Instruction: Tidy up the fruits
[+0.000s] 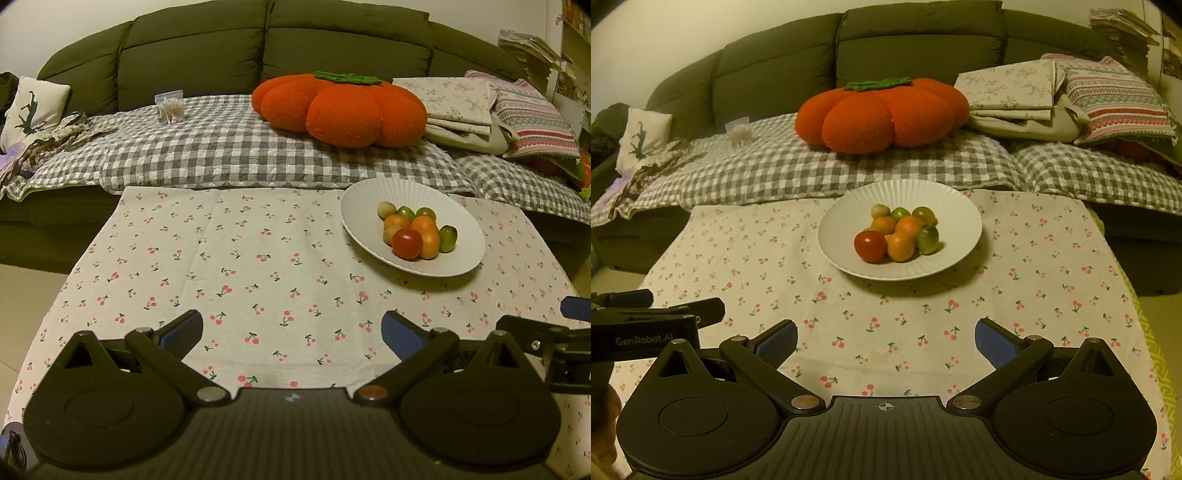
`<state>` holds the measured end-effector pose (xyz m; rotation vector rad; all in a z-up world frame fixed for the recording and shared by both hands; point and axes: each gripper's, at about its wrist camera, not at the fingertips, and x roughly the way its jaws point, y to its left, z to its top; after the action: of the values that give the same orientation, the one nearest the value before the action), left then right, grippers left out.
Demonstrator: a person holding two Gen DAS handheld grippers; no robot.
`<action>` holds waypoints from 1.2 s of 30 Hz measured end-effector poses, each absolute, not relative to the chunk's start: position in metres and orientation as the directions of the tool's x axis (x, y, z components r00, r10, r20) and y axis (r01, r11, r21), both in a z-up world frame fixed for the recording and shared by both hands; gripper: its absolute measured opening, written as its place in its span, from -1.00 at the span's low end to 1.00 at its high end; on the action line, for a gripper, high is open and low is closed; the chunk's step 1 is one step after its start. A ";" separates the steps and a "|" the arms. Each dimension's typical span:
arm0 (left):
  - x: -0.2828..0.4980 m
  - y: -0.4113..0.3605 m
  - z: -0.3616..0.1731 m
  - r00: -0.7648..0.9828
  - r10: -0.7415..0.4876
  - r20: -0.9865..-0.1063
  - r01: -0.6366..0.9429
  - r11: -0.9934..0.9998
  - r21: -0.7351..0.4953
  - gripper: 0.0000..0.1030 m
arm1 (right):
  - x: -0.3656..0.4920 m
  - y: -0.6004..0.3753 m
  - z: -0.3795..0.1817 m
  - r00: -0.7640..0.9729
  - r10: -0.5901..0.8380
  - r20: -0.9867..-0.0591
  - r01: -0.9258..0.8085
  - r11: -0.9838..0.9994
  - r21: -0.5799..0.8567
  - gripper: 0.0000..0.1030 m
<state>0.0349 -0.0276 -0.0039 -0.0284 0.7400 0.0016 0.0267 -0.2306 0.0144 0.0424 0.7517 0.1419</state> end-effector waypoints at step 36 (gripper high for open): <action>0.036 -0.029 -0.004 0.746 -0.032 -0.665 0.010 0.999 -0.037 0.99 | 0.030 -0.230 0.010 0.725 0.124 -0.678 -0.096 0.992 0.078 1.00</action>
<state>0.0360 -0.0291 -0.0043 -0.0321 0.7278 -0.0231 0.0301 -0.2297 0.0096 0.0384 0.7502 0.1213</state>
